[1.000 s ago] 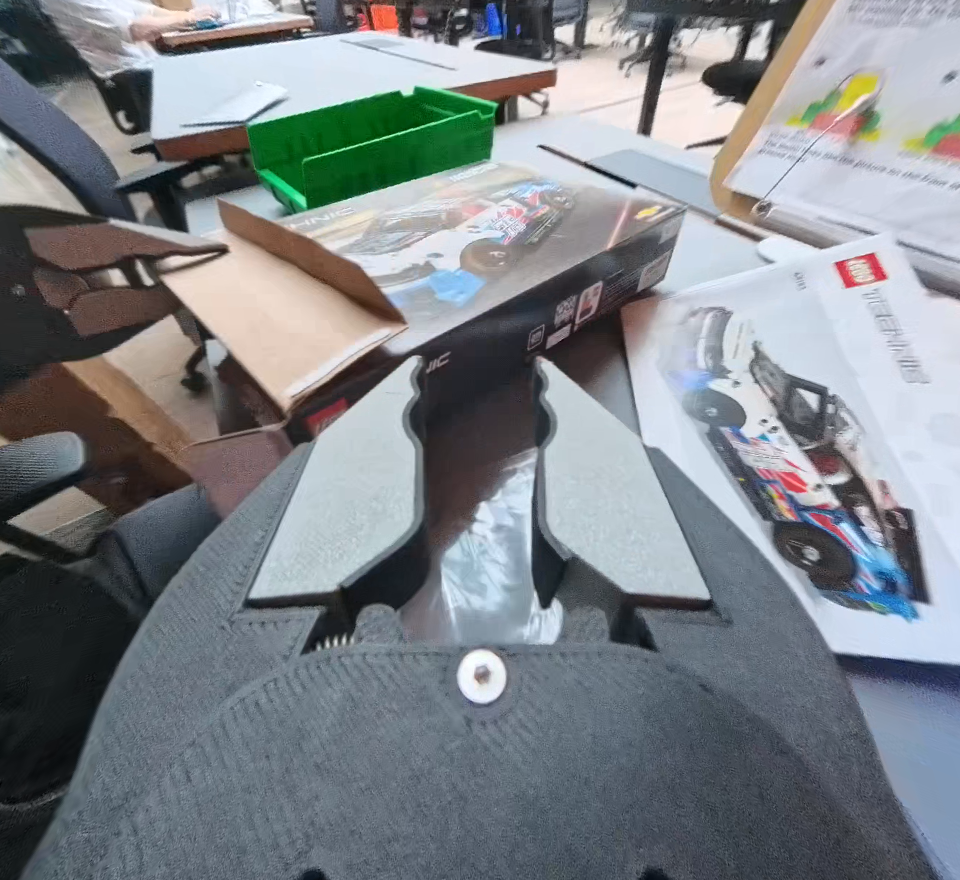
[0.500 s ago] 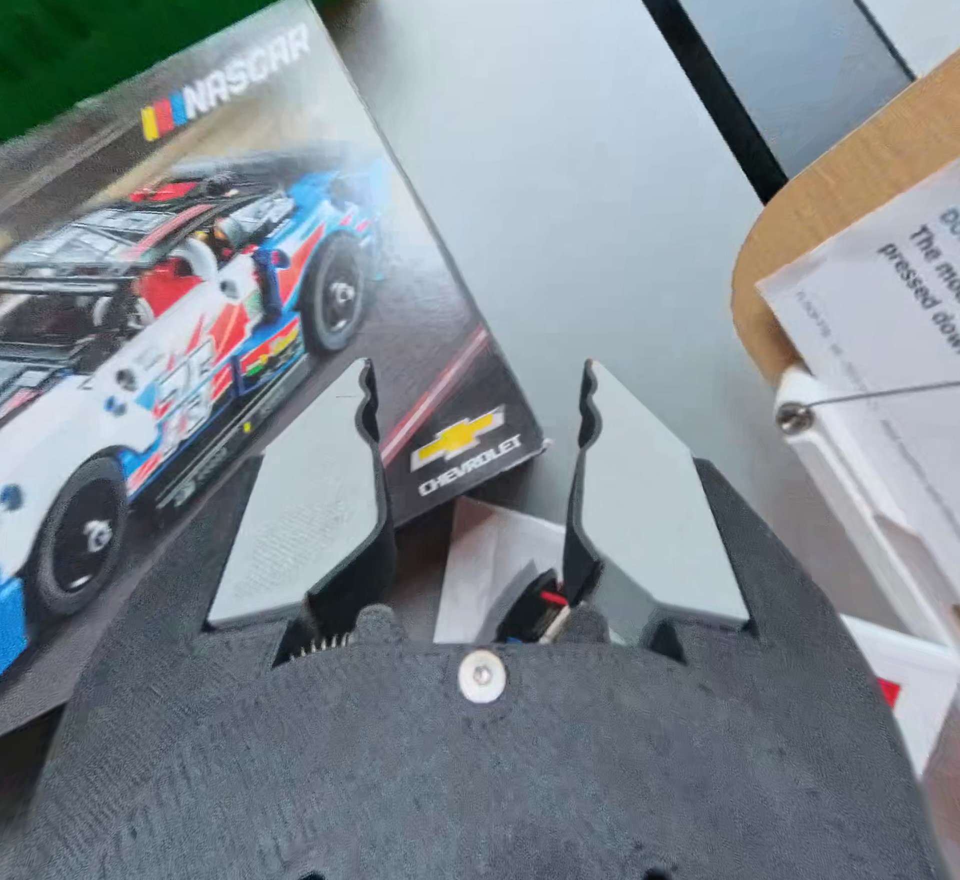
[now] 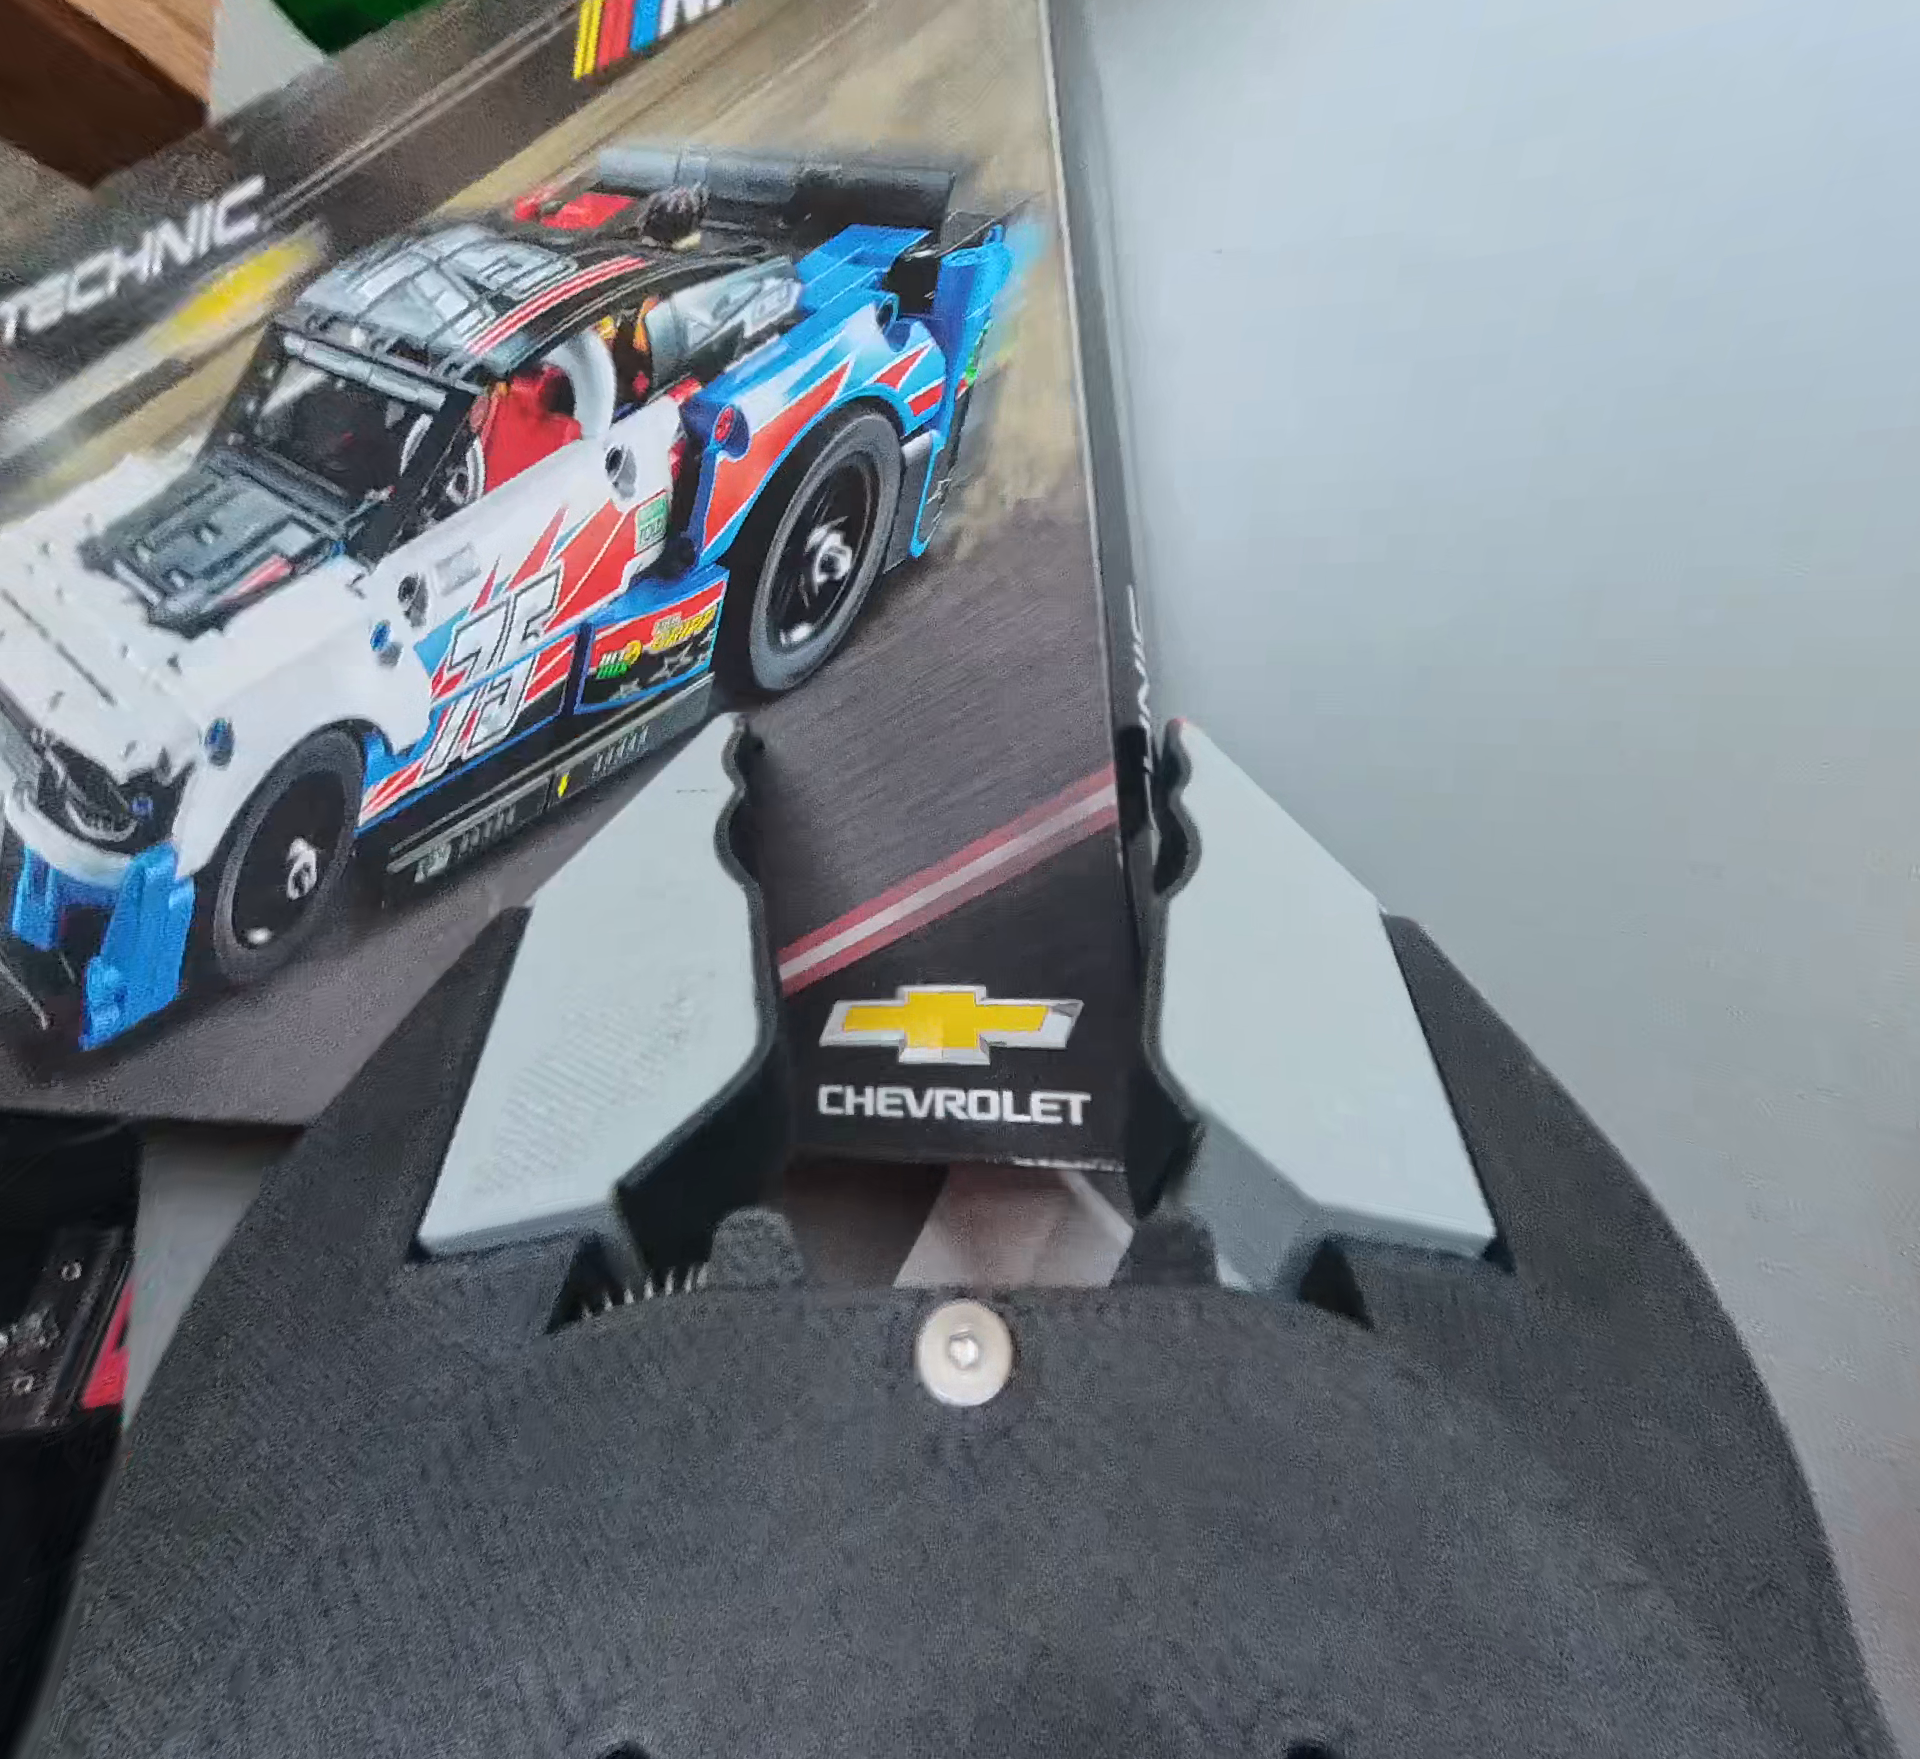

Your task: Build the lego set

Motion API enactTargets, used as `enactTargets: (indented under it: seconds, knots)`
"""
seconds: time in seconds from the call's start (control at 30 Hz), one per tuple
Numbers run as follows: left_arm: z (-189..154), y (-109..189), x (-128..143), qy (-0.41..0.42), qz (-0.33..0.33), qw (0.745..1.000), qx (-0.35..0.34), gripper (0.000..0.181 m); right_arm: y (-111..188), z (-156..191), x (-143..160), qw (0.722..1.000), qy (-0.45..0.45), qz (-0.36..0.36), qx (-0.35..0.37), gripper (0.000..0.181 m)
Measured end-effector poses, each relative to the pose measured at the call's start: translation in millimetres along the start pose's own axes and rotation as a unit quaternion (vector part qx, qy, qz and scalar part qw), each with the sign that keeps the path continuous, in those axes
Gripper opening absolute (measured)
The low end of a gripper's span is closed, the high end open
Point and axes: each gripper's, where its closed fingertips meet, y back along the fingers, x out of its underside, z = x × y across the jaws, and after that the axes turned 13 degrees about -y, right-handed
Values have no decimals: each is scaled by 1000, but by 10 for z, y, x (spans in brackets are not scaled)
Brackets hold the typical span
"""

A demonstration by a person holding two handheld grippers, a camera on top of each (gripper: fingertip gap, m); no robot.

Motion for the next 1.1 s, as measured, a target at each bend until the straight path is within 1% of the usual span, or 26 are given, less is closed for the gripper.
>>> enactTargets:
  seconds: [0.03, 0.07, 0.1, 0.17, 0.2, 0.23, 0.3, 0.33, 0.4, 0.5, 0.53, 0.6, 0.63, 0.7, 0.73, 0.8, 0.87, 0.9, 0.97, 1.03, 1.1]
  knots:
    - [18, 23, -58, -5, -19, 1000, -2, 121, -10, 74, 61, 1000, 16, 10, -9, 77]
    - [60, 52, -102, -3, -31, 999, -8, 123, -17, 146, 111, 999, 28, 18, -14, 77]
    - [74, 69, -123, 3, -32, 999, -5, 129, -22, 191, 136, 999, 31, 22, -14, 78]
    - [-120, 78, -153, 22, -19, 998, 58, 143, -30, 221, 144, 999, 31, 21, -5, 79]
    - [-153, 77, -163, 24, -11, 998, 62, 147, -30, 238, 150, 999, 41, 16, 0, 80]
    - [-123, 55, -157, 14, -2, 999, 43, 150, -36, 262, 161, 999, 49, 12, 1, 82]
    - [-69, -44, -135, 10, 25, 1000, 9, 161, -51, 309, 197, 998, 65, 11, 2, 89]
    - [-4, -79, -142, 13, 41, 999, -15, 160, -51, 329, 221, 998, 69, 11, 3, 90]
    - [105, -86, -202, 5, 45, 997, -58, 154, -50, 360, 265, 998, 67, 8, 0, 88]
    - [115, 67, -282, -33, 47, 995, -88, 141, -24, 388, 316, 998, 60, -8, 1, 88]
    - [83, 146, -342, -55, 45, 994, -88, 130, -9, 412, 365, 998, 61, -6, 0, 87]
    - [75, 252, -402, -63, 67, 992, -89, 128, 20, 502, 474, 998, 60, 7, -9, 87]
    - [121, 264, -390, -63, 91, 990, -91, 126, 30, 524, 506, 998, 63, 11, -7, 87]
    - [227, 243, -363, -47, 119, 988, -84, 127, 21, 524, 504, 998, 59, 7, 3, 88]
    - [247, 233, -370, -45, 123, 988, -85, 119, -1, 507, 476, 999, 52, -3, 7, 91]
    - [159, 189, -441, -68, 117, 987, -81, 106, -28, 456, 418, 999, 42, -25, 8, 96]
    - [83, 115, -448, -83, 123, 986, -74, 102, -11, 357, 351, 999, 19, -34, 3, 90]
    - [61, 59, -413, -79, 131, 986, -62, 102, 9, 281, 289, 999, 3, -40, 9, 88]
    - [49, -65, -379, -80, 148, 985, -47, 97, 61, 102, 162, 998, -33, -53, 26, 82]
    - [67, -169, -479, -84, 146, 985, -44, 97, 95, -30, 92, 997, -52, -54, 25, 77]
    - [124, -223, -581, -84, 136, 986, -46, 94, 117, -136, 50, 997, -63, -44, 25, 77]
